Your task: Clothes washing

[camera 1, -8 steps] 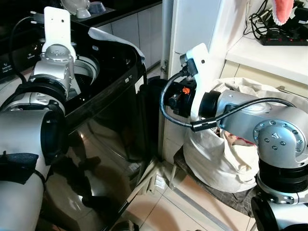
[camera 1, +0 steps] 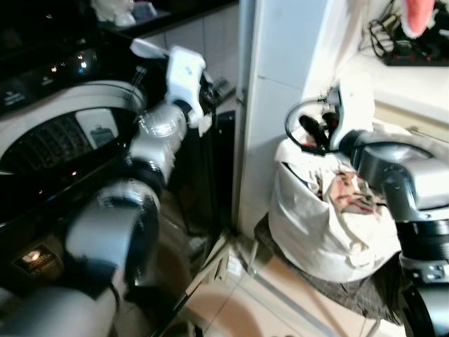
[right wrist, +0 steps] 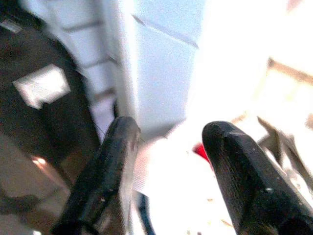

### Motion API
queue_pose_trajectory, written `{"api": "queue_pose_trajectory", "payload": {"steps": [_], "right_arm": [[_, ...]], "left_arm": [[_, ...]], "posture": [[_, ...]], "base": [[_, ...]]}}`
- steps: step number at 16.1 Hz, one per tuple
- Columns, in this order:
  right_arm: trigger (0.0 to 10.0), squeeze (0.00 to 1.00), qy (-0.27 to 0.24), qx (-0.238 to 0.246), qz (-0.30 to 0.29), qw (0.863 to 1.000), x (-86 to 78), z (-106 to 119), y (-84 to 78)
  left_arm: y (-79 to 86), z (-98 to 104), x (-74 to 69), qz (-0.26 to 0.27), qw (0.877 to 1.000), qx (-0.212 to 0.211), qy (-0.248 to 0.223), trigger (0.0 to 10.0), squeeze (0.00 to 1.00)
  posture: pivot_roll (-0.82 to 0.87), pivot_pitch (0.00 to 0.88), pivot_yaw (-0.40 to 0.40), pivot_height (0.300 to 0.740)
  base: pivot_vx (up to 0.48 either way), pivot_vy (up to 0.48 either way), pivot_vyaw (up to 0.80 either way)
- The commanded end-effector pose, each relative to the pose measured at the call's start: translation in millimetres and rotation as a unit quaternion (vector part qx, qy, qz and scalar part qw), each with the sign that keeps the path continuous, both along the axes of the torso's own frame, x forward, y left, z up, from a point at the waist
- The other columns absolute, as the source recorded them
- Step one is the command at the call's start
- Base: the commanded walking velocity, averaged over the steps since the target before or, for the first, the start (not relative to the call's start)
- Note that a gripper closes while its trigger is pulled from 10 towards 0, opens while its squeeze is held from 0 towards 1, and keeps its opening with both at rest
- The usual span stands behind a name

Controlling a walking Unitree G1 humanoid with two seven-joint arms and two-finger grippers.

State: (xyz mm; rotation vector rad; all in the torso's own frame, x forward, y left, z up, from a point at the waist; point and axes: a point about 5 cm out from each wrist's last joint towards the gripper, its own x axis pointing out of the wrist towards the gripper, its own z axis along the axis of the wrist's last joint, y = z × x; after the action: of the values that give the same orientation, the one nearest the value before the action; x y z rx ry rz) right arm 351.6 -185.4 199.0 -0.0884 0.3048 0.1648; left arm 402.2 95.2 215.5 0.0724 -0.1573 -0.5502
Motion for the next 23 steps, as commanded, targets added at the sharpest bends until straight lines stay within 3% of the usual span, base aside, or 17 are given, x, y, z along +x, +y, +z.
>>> {"api": "queue_pose_trajectory", "payload": {"steps": [1, 2, 5, 9, 10, 14, 15, 16, 18, 19, 23], "right_arm": [[10.0, 1.0, 0.032, -0.009, -0.018, 0.999, 3.7, -20.4, -11.0], [10.0, 1.0, 0.042, -0.007, -0.023, 0.999, 4.3, -25.7, -13.7], [10.0, 1.0, 0.098, 0.004, -0.049, 0.994, 9.2, -57.9, -34.5], [10.0, 1.0, 0.122, -0.03, -0.055, 0.99, 16.3, -70.4, -49.2], [10.0, 1.0, 0.146, -0.052, -0.055, 0.986, 15.1, -76.2, -54.0], [10.0, 1.0, 0.204, -0.062, -0.039, 0.976, 9.5, -91.2, -53.7], [10.0, 0.87, 0.21, -0.064, -0.038, 0.975, 8.5, -93.6, -53.8], [10.0, 0.0, 0.221, -0.061, -0.032, 0.973, 6.5, -98.8, -52.9], [10.0, 0.0, 0.238, -0.048, -0.023, 0.97, 1.8, -108.5, -51.2], [0.0, 0.0, 0.241, -0.042, -0.026, 0.969, 1.1, -109.8, -52.2], [0.0, 0.0, 0.24, -0.044, -0.029, 0.969, 1.1, -109.0, -55.4]], "left_arm": [[-12.7, -1.2, -11.6, -0.064, 0.998, 0.008, -0.024, 10.0, 0.0], [-15.9, -4.9, -15.9, -0.079, 0.996, 0.012, -0.025, 10.0, 0.0], [-29.6, -41.3, -53.3, -0.165, 0.985, 0.048, -0.011, 10.0, 0.0], [-29.2, -50.1, -76.7, -0.192, 0.98, 0.052, 0.013, 10.0, 0.0], [-29.6, -52.5, -83.6, -0.206, 0.977, 0.057, 0.025, 10.0, 0.0], [-34.0, -56.3, -101.5, -0.274, 0.957, 0.08, 0.053, 10.0, 0.0], [-34.3, -57.0, -103.7, -0.281, 0.954, 0.083, 0.056, 10.0, 0.0], [-34.4, -57.5, -106.7, -0.285, 0.952, 0.089, 0.06, 10.0, 0.0], [-34.7, -56.6, -107.8, -0.281, 0.953, 0.094, 0.064, 10.0, 0.0], [-35.1, -53.8, -109.3, -0.287, 0.951, 0.093, 0.067, 10.0, 0.0], [-35.5, -53.0, -114.5, -0.308, 0.944, 0.093, 0.073, 10.0, 0.0]], "posture": [[-0.06, 0.0, 0.041, 0.74], [-0.06, 0.0, 0.041, 0.74], [-0.05, 0.0, 0.04, 0.74], [-0.04, 0.0, 0.037, 0.74], [-0.03, 0.0, 0.031, 0.74], [-0.02, 0.0, 0.028, 0.74], [-0.02, 0.0, 0.029, 0.74], [-0.02, 0.0, 0.029, 0.74], [-0.02, 0.0, 0.029, 0.74], [-0.02, 0.0, 0.031, 0.74], [-0.03, 0.0, 0.036, 0.74]], "base": [[0.0, 0.0, 0.0], [0.0, 0.0, 0.0], [0.0, 0.0, 0.0], [0.0, 0.0, 0.0], [0.0, 0.0, 0.0], [0.0, 0.0, 0.0], [0.0, 0.0, 0.0], [0.0, 0.0, 0.0], [0.0, 0.0, 0.0], [0.0, 0.0, 0.0], [0.0, 0.0, 0.0]]}}
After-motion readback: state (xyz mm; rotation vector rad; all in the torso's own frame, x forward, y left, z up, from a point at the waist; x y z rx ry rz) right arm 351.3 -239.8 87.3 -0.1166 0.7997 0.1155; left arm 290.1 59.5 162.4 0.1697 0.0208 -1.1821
